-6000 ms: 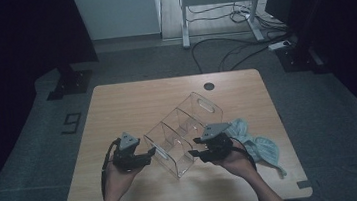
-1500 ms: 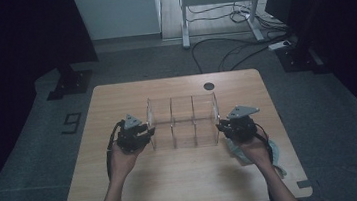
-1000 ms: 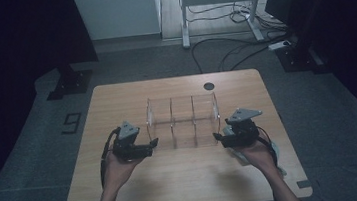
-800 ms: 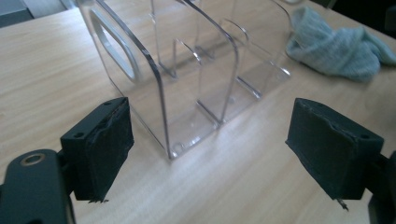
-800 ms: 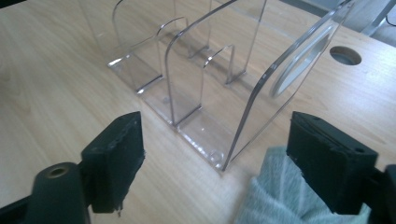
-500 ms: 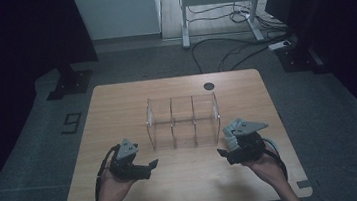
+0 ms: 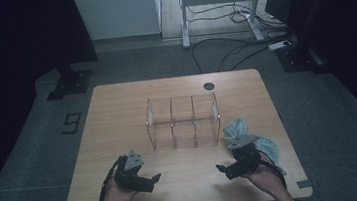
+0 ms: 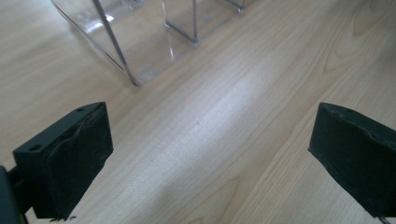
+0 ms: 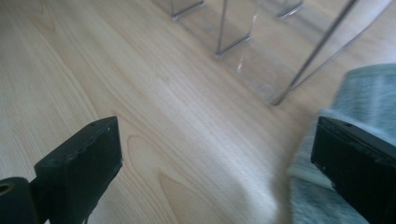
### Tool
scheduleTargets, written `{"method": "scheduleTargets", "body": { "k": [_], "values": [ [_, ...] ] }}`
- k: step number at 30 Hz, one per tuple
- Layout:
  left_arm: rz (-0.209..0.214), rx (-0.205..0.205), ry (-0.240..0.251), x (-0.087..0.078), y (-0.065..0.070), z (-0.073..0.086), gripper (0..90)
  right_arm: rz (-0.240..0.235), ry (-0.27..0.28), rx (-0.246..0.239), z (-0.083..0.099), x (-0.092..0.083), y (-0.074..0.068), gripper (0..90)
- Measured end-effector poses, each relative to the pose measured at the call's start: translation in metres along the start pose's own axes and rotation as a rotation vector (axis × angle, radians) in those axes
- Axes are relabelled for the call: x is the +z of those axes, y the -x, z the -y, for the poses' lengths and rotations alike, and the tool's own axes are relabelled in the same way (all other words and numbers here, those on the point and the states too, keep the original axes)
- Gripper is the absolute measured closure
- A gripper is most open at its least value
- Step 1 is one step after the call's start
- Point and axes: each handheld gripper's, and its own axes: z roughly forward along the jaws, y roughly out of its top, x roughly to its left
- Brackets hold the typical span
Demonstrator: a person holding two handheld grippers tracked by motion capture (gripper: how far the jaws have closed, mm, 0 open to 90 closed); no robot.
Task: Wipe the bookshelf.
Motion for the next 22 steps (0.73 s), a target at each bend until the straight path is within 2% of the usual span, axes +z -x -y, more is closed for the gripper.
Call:
{"method": "scheduleTargets", "body": {
  "k": [4, 7, 11, 13, 15, 19, 22],
  "values": [
    [0.019, 0.009, -0.041, 0.013, -0.001, 0.007, 0.0, -0.019, -0.038, -0.020, 0.004, 0.012, -0.005, 1.6],
    [0.017, 0.026, -0.103, 0.024, -0.003, 0.014, 0.0, -0.030, -0.050, -0.027, 0.008, 0.019, -0.006, 1.6],
    [0.050, 0.009, -0.177, 0.036, -0.006, 0.020, 0.0, -0.050, -0.085, -0.031, 0.016, 0.030, -0.007, 1.6],
    [0.035, 0.041, -0.207, 0.039, -0.003, 0.021, 0.0, -0.047, -0.108, -0.037, 0.020, 0.036, -0.007, 1.8],
    [0.051, 0.033, -0.211, 0.041, -0.002, 0.022, 0.0, -0.055, -0.123, -0.036, 0.022, 0.040, -0.008, 1.8],
    [0.050, 0.033, -0.200, 0.042, 0.000, 0.022, 0.0, -0.068, -0.176, -0.046, 0.028, 0.048, -0.009, 0.0],
    [0.050, 0.033, -0.197, 0.042, -0.001, 0.022, 0.0, -0.066, -0.166, -0.053, 0.030, 0.049, -0.008, 0.0]
  ]
}}
